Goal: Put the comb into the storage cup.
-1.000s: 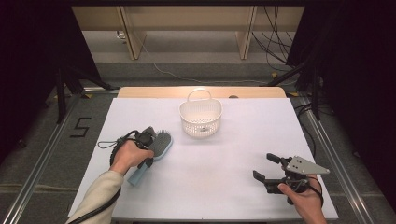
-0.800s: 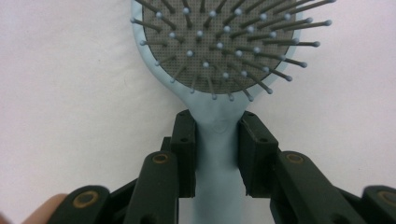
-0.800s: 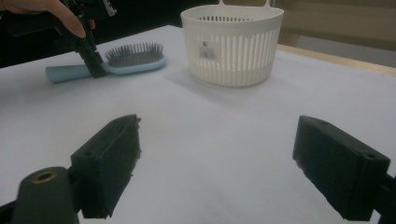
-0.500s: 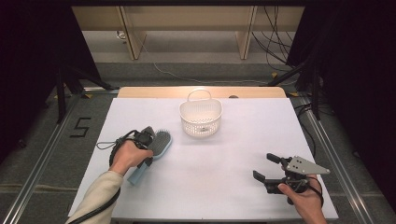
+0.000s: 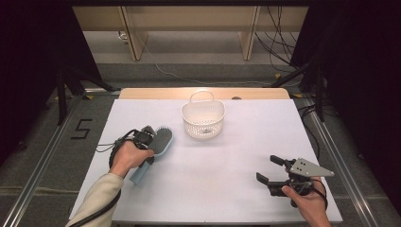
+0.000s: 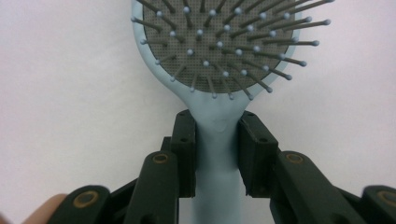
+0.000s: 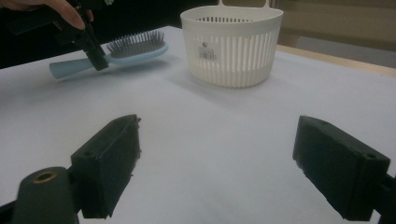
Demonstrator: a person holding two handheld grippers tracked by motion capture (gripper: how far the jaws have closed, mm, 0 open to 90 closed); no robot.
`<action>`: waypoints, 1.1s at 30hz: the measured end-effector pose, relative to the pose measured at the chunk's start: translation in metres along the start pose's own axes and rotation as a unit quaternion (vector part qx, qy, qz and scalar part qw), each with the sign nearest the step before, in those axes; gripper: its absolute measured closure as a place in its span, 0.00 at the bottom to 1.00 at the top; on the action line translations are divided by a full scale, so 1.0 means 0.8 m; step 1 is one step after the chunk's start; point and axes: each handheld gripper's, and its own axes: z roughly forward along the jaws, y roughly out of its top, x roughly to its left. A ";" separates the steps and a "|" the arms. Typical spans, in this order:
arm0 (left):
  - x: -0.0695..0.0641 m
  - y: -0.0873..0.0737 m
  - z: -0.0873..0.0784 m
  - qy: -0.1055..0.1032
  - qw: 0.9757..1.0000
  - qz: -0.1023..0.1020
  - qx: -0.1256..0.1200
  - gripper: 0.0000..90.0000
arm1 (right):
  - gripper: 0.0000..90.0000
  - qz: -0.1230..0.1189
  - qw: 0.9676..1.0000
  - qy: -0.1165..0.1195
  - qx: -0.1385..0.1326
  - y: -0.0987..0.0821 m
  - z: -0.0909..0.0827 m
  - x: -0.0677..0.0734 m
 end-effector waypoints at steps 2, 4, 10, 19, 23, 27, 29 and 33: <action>0.000 0.000 -0.004 0.000 1.000 -0.002 -0.011 0.78 | 0.17 0.000 1.000 0.000 0.000 0.000 0.000 0.000; 0.000 0.000 -0.005 0.000 1.000 -0.003 -0.015 0.78 | 0.17 0.000 1.000 0.000 -0.001 0.000 0.000 0.000; 0.000 0.000 -0.009 0.000 1.000 -0.003 -0.030 0.78 | 0.17 0.000 1.000 0.000 -0.001 0.000 0.000 0.000; 0.001 0.000 -0.015 0.002 0.998 -0.007 -0.056 0.78 | 0.17 0.000 1.000 0.000 -0.001 0.000 0.000 0.000; 0.002 0.001 -0.019 0.005 0.998 -0.007 -0.070 0.78 | 0.17 0.000 1.000 -0.001 -0.001 0.000 0.000 0.000; 0.003 0.001 -0.022 0.006 0.997 -0.009 -0.077 0.78 | 0.17 0.000 1.000 -0.001 -0.001 0.000 0.000 0.000; 0.003 0.001 -0.023 0.005 0.996 -0.012 -0.084 0.78 | 0.17 0.000 1.000 -0.001 -0.001 0.000 0.000 0.000; 0.004 0.001 -0.024 0.004 0.996 -0.014 -0.089 0.78 | 0.17 0.000 1.000 0.000 -0.001 0.000 0.000 0.000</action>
